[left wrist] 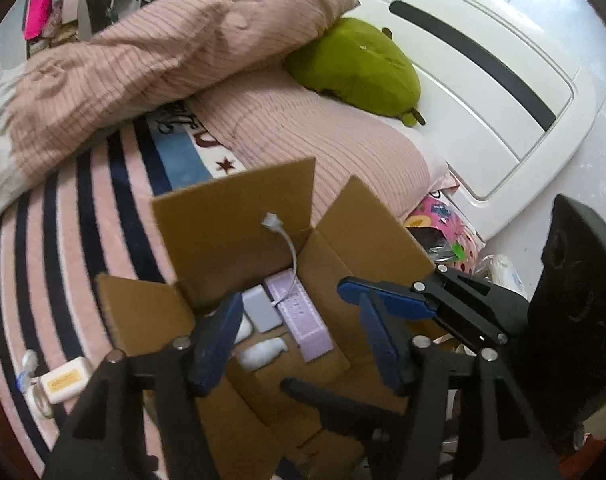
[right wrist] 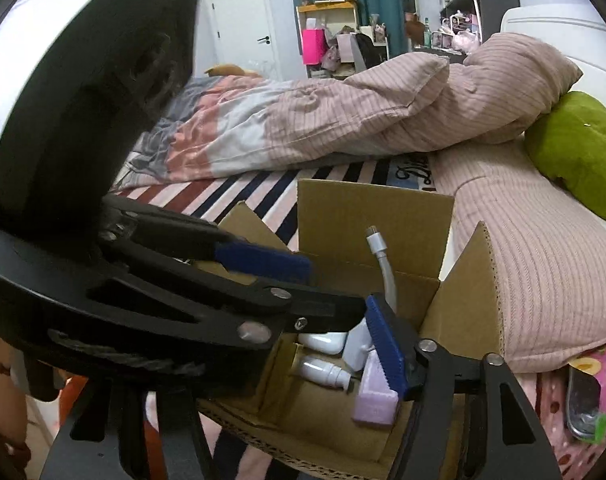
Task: Organize rigid objects
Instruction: 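Carry the card reader with the right gripper and release it into the cardboard box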
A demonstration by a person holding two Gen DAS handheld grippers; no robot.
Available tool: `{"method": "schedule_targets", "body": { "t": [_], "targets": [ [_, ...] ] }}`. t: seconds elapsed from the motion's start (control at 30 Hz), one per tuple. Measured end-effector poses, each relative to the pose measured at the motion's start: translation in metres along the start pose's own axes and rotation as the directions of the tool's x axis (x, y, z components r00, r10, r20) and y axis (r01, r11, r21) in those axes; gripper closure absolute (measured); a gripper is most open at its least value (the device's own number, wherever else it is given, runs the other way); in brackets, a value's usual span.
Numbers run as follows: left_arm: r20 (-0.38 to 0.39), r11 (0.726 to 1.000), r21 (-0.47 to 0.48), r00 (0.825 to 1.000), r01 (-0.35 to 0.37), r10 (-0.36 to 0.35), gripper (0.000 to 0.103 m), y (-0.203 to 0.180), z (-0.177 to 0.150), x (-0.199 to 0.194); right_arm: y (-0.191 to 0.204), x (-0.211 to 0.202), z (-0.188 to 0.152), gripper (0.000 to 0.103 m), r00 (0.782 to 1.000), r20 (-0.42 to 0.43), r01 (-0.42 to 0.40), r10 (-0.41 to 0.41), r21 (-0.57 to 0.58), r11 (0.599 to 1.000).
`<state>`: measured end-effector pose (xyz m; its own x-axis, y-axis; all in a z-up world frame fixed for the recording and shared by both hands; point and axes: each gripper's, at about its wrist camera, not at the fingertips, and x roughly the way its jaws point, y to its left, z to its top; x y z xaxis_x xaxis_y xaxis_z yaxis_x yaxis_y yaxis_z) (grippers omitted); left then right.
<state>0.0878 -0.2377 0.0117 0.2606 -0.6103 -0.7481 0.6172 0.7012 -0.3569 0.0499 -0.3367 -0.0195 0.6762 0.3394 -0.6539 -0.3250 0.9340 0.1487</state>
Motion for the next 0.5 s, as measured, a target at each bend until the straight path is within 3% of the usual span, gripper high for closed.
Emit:
{"method": "schedule_targets", "body": {
  "t": [0.13,0.2,0.23,0.43,0.5],
  "targets": [
    [0.039,0.998,-0.001,0.997,-0.061,0.061,0.037,0.007,-0.007,-0.023,0.006,-0.002,-0.004,0.041,1.000,-0.003,-0.003,0.003,0.001,1.000],
    [0.068,0.996,-0.007,0.994,-0.084,0.084,0.035,0.012,-0.014,-0.039,0.013,-0.004,-0.002,0.025,1.000,0.007,-0.004,0.004,-0.003,1.000],
    [0.081,0.996,-0.011,0.993,-0.091,0.092,0.035,0.014,-0.017,-0.046,0.017,-0.007,-0.001,0.022,1.000,0.018,-0.002,0.003,-0.011,1.000],
    [0.178,0.985,-0.063,0.969,-0.161,0.170,0.032,0.045,-0.051,-0.106,0.053,-0.014,0.009,0.016,0.997,0.059,-0.052,0.055,-0.059,0.997],
    [0.207,0.976,-0.093,0.955,-0.195,0.211,0.031,0.060,-0.068,-0.127,0.072,-0.010,0.013,0.010,0.996,0.061,-0.056,0.062,-0.083,0.995]
  ]
}}
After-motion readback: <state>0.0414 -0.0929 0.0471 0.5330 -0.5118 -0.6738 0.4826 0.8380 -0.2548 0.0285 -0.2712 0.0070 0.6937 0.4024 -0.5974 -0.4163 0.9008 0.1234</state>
